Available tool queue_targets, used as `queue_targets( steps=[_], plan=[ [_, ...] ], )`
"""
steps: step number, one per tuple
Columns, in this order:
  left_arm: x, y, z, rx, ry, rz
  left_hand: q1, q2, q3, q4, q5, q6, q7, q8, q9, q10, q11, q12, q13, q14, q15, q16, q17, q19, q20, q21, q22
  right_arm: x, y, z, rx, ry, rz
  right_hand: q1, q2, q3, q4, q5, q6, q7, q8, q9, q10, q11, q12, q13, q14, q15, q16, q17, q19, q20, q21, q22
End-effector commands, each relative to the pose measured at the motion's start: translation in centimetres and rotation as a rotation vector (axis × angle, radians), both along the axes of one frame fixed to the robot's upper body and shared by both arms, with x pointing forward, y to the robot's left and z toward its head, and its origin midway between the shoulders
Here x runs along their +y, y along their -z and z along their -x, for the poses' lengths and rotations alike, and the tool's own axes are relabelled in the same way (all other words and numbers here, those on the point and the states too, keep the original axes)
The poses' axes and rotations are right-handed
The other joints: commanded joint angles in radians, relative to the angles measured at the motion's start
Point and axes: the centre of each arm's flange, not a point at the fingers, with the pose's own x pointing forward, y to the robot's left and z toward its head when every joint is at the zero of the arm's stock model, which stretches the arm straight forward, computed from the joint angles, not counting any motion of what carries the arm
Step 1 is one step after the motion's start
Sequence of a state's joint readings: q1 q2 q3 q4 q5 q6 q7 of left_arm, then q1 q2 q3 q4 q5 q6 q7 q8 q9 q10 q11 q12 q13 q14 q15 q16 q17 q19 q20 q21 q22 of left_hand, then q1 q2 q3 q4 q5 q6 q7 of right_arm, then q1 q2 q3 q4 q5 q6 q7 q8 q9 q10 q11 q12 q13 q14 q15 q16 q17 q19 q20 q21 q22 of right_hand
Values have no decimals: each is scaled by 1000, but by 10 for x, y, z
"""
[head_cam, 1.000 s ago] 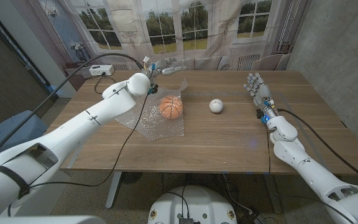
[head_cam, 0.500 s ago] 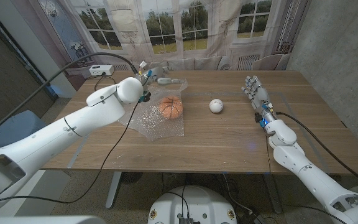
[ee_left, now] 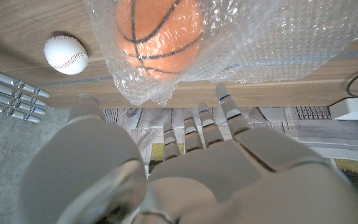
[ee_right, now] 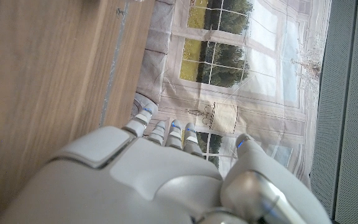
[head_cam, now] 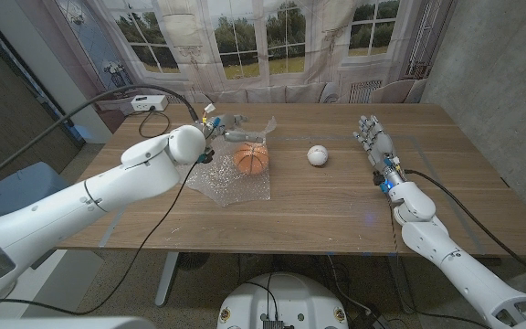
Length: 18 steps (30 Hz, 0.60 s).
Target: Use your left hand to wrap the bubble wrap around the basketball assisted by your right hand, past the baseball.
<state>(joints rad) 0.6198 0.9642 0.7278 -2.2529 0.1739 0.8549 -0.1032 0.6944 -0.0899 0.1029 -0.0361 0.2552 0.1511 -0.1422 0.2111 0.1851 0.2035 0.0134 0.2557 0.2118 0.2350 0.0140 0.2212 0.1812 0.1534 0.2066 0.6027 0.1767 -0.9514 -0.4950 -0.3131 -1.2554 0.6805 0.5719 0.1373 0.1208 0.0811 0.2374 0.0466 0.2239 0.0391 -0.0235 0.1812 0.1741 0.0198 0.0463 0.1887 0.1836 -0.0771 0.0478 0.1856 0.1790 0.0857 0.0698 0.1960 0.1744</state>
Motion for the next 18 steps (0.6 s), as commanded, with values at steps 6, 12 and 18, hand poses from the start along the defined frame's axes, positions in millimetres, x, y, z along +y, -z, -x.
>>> queue_targets(
  steps=[6, 12, 18],
  plan=[
    [-18, 8, -28, 106, -61, -110, 30, 3, 2, -14, 10, 32, 16, 4, 5, 51, -9, 18, 3, 34, -9, 6, 3, 21, 6, -13, 0, -11, 13, 8, -1, 21, -31, 4, 2, 3, -7, 4, 3, -10, 5, 5, 3, 4, 4, 2, 4, 3, 6, 3, 5, -2, 7, 5],
    [-36, 7, -39, 113, -124, -209, 28, 0, -9, -13, 14, -3, 16, -15, 5, 6, -5, -7, 2, -9, 11, -17, 3, 3, 8, -38, 0, -18, 16, 7, -3, 27, -43, 4, 2, 3, -7, 4, 4, -11, 5, 5, 3, 4, 4, 2, 5, 4, 6, 3, 5, 0, 6, 5],
    [-59, 8, -57, 175, -152, -305, 12, -10, -32, -5, 21, -82, 15, -36, 4, -66, 12, -40, 0, -62, 49, -35, 2, -11, 8, -71, -1, -27, 21, 7, -8, 40, -62, 4, 2, 3, -8, 4, 5, -12, 5, 5, 3, 5, 4, 2, 6, 4, 6, 3, 5, 0, 7, 5]
  ],
)
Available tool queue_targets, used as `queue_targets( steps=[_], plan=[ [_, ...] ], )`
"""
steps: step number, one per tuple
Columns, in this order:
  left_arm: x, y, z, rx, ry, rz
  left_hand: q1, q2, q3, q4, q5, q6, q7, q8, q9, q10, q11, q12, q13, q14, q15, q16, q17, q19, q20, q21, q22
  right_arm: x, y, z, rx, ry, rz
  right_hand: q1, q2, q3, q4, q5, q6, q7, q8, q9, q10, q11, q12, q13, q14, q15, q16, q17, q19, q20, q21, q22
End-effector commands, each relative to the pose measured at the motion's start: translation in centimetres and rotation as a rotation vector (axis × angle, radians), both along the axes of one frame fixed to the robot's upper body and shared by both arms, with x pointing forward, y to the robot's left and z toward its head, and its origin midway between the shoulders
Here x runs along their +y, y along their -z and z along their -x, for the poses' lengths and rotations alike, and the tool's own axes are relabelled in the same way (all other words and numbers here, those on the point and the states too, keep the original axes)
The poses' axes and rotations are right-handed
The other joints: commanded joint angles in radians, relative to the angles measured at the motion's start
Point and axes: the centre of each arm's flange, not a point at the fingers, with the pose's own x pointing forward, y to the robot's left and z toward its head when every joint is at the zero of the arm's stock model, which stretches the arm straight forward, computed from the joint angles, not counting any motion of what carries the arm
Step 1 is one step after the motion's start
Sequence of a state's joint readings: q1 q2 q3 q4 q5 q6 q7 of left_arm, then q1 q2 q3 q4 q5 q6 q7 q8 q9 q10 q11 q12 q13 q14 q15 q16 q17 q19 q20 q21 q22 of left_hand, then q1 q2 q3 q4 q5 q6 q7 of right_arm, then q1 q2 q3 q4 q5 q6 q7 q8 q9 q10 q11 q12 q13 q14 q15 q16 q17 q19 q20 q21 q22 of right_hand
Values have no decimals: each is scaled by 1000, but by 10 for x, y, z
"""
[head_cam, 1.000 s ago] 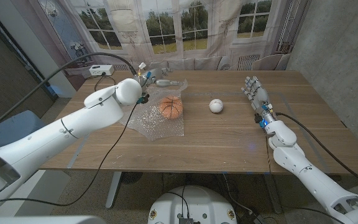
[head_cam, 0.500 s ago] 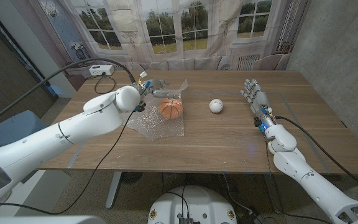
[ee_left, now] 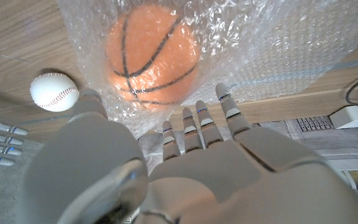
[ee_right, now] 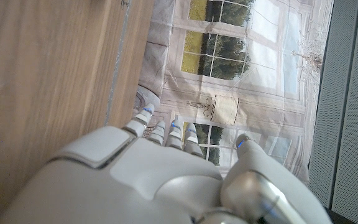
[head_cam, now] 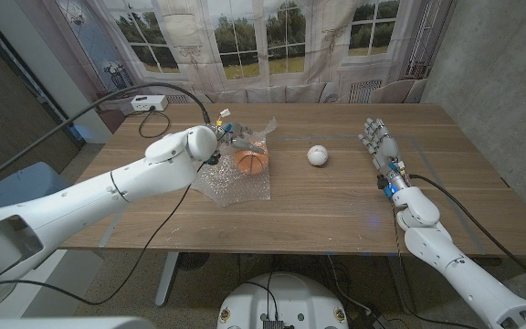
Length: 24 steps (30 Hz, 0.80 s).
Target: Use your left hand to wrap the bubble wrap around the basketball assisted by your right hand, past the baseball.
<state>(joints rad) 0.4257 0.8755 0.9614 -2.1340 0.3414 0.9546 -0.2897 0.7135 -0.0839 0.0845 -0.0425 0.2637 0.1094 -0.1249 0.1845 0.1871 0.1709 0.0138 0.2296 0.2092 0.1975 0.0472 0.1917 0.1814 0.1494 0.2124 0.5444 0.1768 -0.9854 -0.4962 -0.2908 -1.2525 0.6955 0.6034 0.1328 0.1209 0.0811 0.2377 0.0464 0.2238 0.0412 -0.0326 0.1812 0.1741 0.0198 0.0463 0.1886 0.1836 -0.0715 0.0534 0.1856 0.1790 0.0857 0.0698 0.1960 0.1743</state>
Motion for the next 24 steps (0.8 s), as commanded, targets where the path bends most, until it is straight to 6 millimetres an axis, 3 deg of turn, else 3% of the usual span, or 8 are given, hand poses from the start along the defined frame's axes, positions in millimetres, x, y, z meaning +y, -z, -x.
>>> queue_targets(
  steps=[1, 6, 15, 20, 24],
  plan=[
    [-33, 0, -25, 72, -72, -163, -8, -17, -16, 2, 13, -47, -2, -10, 2, -41, 12, -17, 2, -31, 18, -7, 2, -7, 3, -15, -1, -14, 9, 1, -6, 18, -31, 4, 2, 3, -7, 4, 3, -3, 5, 5, 3, 5, 4, 2, 1, -1, 6, 3, 5, 1, 7, 5],
    [-56, 2, -33, 95, -105, -279, -13, -26, -31, 4, 22, -93, 13, -12, 2, -87, 20, -30, 2, -50, 29, -8, 2, -14, 3, -34, 0, -21, 11, 2, -13, 30, -46, 4, 2, 3, -8, 4, 4, -3, 6, 5, 5, 4, 5, 2, 4, 0, 7, 3, 6, 0, 7, 5],
    [-70, 4, -34, 146, -201, -411, 21, -37, -42, -13, 46, -159, 30, -11, 3, -120, 31, -30, 5, -52, 39, -1, 3, 20, -2, -39, 3, -27, 8, 1, -24, 36, -53, 4, 2, 3, -8, 4, 4, -5, 6, 5, 6, 3, 5, 2, 9, 4, 8, 3, 9, 1, 8, 5],
    [-73, 9, -33, 173, -261, -464, 78, -18, -34, -35, 69, -186, 10, -3, 4, -125, 29, -21, 10, -31, 30, 8, 4, 97, -6, -23, 7, -28, 4, -3, -30, 33, -48, 4, 2, 3, -9, 4, 5, -6, 6, 5, 6, 3, 5, 2, 10, 4, 9, 3, 8, 3, 7, 5],
    [-72, 16, -36, 200, -306, -485, 128, 5, -28, -50, 72, -186, -9, 8, 6, -110, 20, -6, 15, 10, 10, 18, 3, 214, -4, 5, 8, -30, 1, -7, -29, 32, -49, 4, 2, 3, -9, 4, 6, -7, 6, 5, 7, 3, 5, 2, 12, 5, 9, 3, 8, 4, 7, 5]
  ],
)
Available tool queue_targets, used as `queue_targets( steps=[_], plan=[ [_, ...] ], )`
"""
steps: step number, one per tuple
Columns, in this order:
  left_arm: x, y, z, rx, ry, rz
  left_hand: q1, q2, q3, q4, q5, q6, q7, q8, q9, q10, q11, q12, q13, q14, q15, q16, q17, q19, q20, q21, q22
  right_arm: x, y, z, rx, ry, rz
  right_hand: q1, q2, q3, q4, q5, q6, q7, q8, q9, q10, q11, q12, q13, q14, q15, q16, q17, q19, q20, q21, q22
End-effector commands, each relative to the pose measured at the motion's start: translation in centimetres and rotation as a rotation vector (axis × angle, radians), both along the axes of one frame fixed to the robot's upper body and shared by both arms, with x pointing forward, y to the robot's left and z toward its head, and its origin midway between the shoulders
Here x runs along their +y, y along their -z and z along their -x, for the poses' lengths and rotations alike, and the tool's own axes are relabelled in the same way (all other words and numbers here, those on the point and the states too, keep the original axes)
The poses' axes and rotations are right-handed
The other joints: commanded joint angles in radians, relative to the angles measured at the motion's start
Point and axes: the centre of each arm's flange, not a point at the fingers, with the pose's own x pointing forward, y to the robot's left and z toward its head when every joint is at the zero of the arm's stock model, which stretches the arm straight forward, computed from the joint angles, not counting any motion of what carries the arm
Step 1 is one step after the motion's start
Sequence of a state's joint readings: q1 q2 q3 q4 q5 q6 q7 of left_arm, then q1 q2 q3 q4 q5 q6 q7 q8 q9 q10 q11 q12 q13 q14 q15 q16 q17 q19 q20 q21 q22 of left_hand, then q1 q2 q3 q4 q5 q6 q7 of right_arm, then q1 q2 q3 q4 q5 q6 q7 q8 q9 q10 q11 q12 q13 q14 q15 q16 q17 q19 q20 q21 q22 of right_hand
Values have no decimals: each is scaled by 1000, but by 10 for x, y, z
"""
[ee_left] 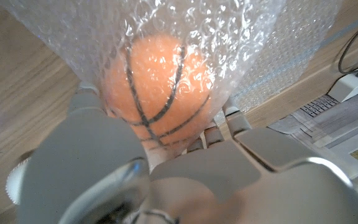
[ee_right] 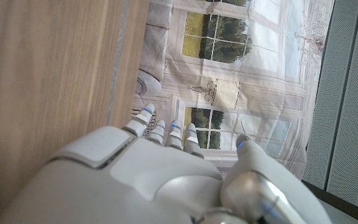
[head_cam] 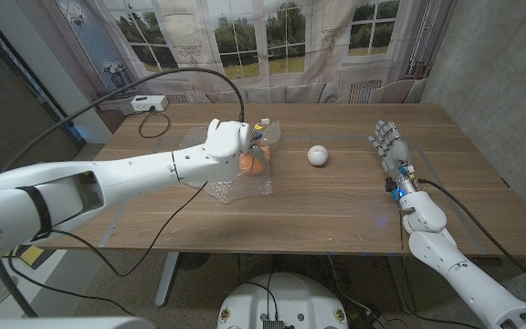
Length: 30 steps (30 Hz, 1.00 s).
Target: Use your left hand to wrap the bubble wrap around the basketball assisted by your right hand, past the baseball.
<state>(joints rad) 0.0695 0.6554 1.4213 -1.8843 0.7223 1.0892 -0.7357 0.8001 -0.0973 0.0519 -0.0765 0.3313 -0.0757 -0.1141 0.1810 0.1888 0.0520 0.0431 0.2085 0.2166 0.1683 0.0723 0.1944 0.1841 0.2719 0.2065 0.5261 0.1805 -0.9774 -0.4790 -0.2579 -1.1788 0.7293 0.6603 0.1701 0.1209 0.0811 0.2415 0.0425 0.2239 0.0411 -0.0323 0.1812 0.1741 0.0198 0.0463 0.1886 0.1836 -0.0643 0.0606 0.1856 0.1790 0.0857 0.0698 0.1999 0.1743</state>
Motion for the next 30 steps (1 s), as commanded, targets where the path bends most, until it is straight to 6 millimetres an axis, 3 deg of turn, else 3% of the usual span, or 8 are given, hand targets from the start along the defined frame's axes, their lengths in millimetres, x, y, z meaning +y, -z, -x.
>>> queue_targets(
  steps=[1, 8, 14, 16, 22, 23, 25, 30],
  plan=[
    [-5, 12, -4, 55, -145, -118, 52, 25, 7, -19, 2, 1, -23, 13, 4, 21, -13, 22, 9, 56, -19, 19, 0, 119, 1, 30, 4, -6, -6, -7, -8, 1, -4, 4, 2, -1, -5, 4, 6, -8, 6, 5, 7, 2, 5, 2, 5, -2, 9, 3, 8, 4, 3, 5],
    [1, 27, -17, 90, -191, -123, 104, 65, 23, -33, -26, 13, -24, 20, 6, 49, -15, 36, 15, 123, -34, 30, 1, 263, -5, 63, 1, -7, -8, -12, -8, 3, 1, 4, 2, -1, -6, 4, 5, -8, 6, 5, 6, 1, 5, 2, 7, -2, 9, 3, 8, 5, 3, 5],
    [4, 38, -25, 53, -184, -140, 206, 142, 77, -67, -113, 166, -10, 67, 13, 181, -44, 89, 31, 272, -105, 67, 10, 420, -98, 93, -1, -10, -10, -14, -7, 11, 3, 4, 2, -1, -6, 4, 5, -8, 5, 5, 6, 1, 4, 2, 7, 0, 8, 3, 8, 6, 3, 5],
    [5, 41, -27, 27, -175, -143, 248, 173, 107, -77, -130, 293, 1, 109, 20, 261, -52, 121, 44, 366, -153, 94, 14, 483, -144, 109, -1, -11, -11, -15, -7, 13, 4, 4, 2, -1, -6, 4, 5, -9, 5, 5, 6, 2, 5, 2, 7, 0, 8, 3, 7, 6, 3, 5],
    [5, 46, -28, -89, -121, -150, 375, 230, 209, -96, -131, 713, 55, 274, 50, 576, -137, 235, 104, 730, -295, 210, 48, 624, -266, 157, -1, -13, -14, -17, -8, 22, 6, 4, 2, -1, -6, 4, 4, -9, 5, 5, 7, 2, 5, 2, 7, 1, 8, 3, 7, 5, 3, 5],
    [5, 46, -27, -114, -111, -147, 449, 224, 232, -110, -128, 762, 81, 304, 67, 635, -177, 264, 129, 797, -306, 249, 85, 645, -286, 175, 3, -13, -14, -17, -9, 22, 6, 4, 2, -1, -6, 4, 4, -9, 5, 5, 7, 2, 5, 2, 7, 1, 8, 3, 7, 4, 2, 5],
    [5, 47, -26, -152, -90, -149, 507, 214, 244, -103, -128, 845, 105, 349, 87, 712, -147, 310, 168, 869, -310, 283, 128, 657, -309, 202, 9, -13, -15, -18, -8, 24, 8, 4, 2, -1, -6, 5, 4, -9, 5, 5, 6, 1, 4, 2, 7, 1, 8, 3, 7, 5, 2, 5],
    [6, 46, -25, -198, -62, -138, 559, 221, 263, -92, -122, 952, 117, 409, 110, 796, -147, 388, 255, 980, -307, 313, 193, 694, -348, 265, 11, -14, -16, -19, -8, 30, 8, 4, 2, -1, -7, 5, 4, -9, 5, 5, 6, 2, 4, 2, 9, 1, 8, 3, 7, 5, 2, 5]
  ],
)
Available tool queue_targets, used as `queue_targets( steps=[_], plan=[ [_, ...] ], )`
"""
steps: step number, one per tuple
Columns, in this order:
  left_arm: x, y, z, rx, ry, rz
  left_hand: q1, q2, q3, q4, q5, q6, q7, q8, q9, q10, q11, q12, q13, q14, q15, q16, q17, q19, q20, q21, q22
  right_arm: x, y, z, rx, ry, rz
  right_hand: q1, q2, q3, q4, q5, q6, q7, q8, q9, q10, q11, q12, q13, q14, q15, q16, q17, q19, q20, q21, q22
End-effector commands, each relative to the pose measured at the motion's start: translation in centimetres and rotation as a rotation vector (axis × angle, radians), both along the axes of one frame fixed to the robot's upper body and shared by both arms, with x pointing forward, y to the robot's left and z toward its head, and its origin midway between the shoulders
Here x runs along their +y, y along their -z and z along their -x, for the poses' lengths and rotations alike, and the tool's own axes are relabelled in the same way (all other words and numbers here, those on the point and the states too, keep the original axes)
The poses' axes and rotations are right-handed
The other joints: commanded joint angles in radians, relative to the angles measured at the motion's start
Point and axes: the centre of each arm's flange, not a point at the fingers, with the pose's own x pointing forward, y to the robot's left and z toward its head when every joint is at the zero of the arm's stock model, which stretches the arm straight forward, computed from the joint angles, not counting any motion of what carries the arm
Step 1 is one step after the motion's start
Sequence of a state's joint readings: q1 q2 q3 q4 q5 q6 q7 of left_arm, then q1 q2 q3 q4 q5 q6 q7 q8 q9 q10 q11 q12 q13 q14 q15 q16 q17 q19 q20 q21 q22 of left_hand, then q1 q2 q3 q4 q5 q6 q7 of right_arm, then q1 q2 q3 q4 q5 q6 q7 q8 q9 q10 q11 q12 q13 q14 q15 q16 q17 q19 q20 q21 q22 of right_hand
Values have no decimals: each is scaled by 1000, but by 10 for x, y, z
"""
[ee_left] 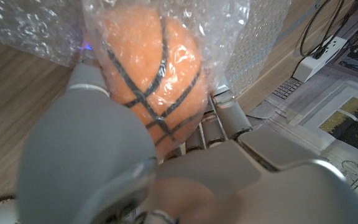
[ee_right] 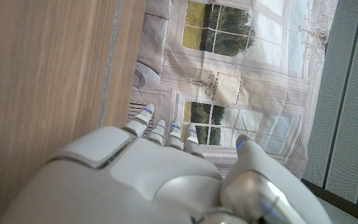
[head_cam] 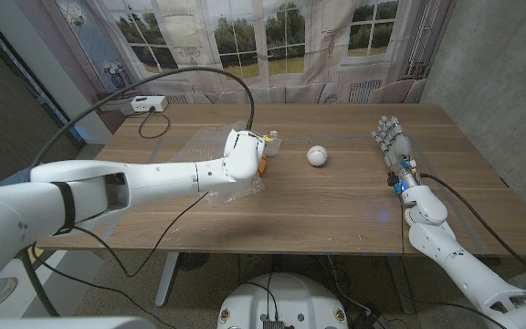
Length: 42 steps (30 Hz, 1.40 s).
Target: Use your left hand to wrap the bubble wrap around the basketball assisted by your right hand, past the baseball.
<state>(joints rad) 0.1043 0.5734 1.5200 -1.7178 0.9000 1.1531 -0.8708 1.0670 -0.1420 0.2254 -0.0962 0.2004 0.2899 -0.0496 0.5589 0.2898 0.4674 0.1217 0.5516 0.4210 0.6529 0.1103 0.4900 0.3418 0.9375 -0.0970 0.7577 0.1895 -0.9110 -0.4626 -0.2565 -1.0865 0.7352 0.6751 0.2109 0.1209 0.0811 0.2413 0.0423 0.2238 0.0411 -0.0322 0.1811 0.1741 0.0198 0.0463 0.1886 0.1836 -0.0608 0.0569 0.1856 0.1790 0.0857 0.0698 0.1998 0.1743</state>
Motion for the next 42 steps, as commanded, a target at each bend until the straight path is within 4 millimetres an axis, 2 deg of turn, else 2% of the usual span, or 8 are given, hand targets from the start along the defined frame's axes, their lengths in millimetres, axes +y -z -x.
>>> queue_targets(
  steps=[1, 6, 11, 12, 21, 29, 42],
  plan=[
    [-4, -7, -1, -251, 119, -62, 294, 264, 89, -72, 9, 589, 53, 32, 8, 385, -225, 50, 58, 502, -345, 18, 40, 32, -48, 38, 2, -4, -6, -7, 1, 19, 5, 4, 2, -1, -7, 5, 4, -9, 5, 5, 7, 3, 5, 2, 5, 5, 8, 3, 7, 5, 2, 5],
    [-1, -16, 5, -310, 164, -3, 298, 260, 92, -70, 11, 599, 55, 36, 3, 385, -221, 63, 84, 525, -344, 20, 54, 42, -57, 55, 1, -4, -8, -8, -3, 19, 6, 5, 2, -1, -7, 5, 4, -9, 5, 5, 5, -3, 4, 2, 6, 4, 8, 3, 7, 4, 2, 5],
    [5, -32, 16, -371, 219, 124, 301, 258, 92, -70, 12, 599, 60, 36, 1, 386, -219, 69, 97, 536, -345, 22, 62, 45, -62, 63, 1, -2, -10, -10, -4, 14, 10, 5, 2, -1, -8, 5, 4, -9, 5, 5, 6, 0, 4, 2, 6, 4, 8, 3, 8, 3, 3, 5],
    [6, -35, 19, -380, 234, 158, 301, 257, 93, -70, 12, 600, 60, 37, 0, 386, -229, 72, 105, 539, -344, 20, 66, 44, -63, 67, 1, -2, -11, -10, -5, 15, 11, 5, 2, -1, -8, 5, 4, -9, 5, 5, 6, -1, 4, 2, 5, 4, 7, 3, 8, 4, 3, 5],
    [14, -64, 45, -510, 374, 394, 301, 255, 95, -68, 13, 600, 65, 37, -3, 387, -226, 79, 124, 545, -344, 17, 75, 47, -67, 78, 0, -1, -13, -9, -6, 6, 18, 5, 2, 0, -9, 5, 4, -8, 5, 5, 6, 0, 4, 2, 5, 3, 7, 3, 9, 3, 3, 4],
    [15, -80, 65, -601, 540, 600, 299, 253, 96, -66, 14, 607, 67, 39, -6, 392, -228, 85, 137, 546, -344, 11, 79, 46, -68, 85, -1, -1, -13, -8, -6, -3, 14, 7, 3, 0, -10, 5, 5, -7, 5, 5, 8, 2, 4, 2, 4, 2, 6, 3, 11, 3, 4, 4],
    [8, -99, 83, -674, 780, 859, 299, 250, 100, -66, 15, 606, 70, 39, -9, 395, -228, 87, 150, 553, -343, 3, 85, 49, -72, 97, -2, 0, -9, -7, -3, -16, 8, 8, 3, 1, -12, 5, 6, -6, 6, 5, 9, 4, 5, 2, 5, 2, 6, 3, 12, 3, 4, 4]
  ],
)
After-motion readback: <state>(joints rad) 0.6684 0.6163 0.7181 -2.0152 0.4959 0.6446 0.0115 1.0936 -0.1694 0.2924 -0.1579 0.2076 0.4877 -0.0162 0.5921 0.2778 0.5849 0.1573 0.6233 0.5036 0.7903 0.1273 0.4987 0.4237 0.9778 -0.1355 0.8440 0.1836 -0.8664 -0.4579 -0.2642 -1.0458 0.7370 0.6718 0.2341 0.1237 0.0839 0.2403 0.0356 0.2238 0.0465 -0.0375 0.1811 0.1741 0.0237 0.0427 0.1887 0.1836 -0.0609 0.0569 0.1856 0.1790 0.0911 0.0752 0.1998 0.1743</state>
